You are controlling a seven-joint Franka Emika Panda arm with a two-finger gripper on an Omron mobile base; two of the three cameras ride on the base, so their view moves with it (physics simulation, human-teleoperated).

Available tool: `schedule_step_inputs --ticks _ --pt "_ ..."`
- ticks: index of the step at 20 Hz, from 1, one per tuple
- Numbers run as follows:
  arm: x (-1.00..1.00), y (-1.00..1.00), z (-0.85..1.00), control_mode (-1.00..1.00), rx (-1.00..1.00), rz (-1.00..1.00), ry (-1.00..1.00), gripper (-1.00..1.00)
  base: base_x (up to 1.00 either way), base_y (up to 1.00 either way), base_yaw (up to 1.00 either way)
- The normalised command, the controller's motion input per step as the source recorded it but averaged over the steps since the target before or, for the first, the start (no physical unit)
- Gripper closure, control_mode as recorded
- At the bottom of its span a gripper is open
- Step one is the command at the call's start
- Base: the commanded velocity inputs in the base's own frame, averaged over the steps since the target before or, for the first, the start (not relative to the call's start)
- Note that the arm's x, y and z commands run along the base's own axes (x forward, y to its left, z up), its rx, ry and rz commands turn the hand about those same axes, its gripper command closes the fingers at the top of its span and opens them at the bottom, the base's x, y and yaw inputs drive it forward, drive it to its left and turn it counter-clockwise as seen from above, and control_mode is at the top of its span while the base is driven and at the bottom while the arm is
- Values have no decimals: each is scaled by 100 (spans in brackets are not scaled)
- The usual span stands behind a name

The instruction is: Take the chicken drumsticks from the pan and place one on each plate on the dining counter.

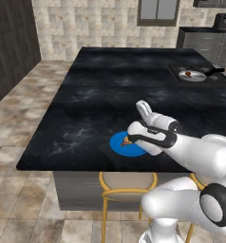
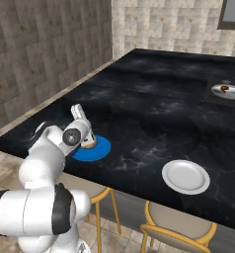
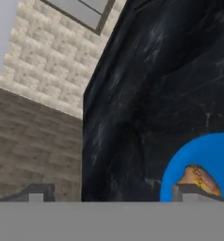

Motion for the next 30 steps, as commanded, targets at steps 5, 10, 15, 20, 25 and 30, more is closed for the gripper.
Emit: schedule_step_inputs --ticks 5,10,15,20,25,30 --pt "-100 -27 100 -100 0 7 3 -100 0 0 0" --pt "-99 -34 100 -100 -2 17 26 -100 0 0 0" --pt "-100 -12 97 -100 -21 17 29 -100 0 0 0" --pt "-100 0 36 -100 -49 14 58 -100 0 0 0" --pt "-60 2 -36 -100 -64 8 76 -100 0 0 0" --pt "-27 -10 -85 -100 -33 1 44 -100 0 0 0"
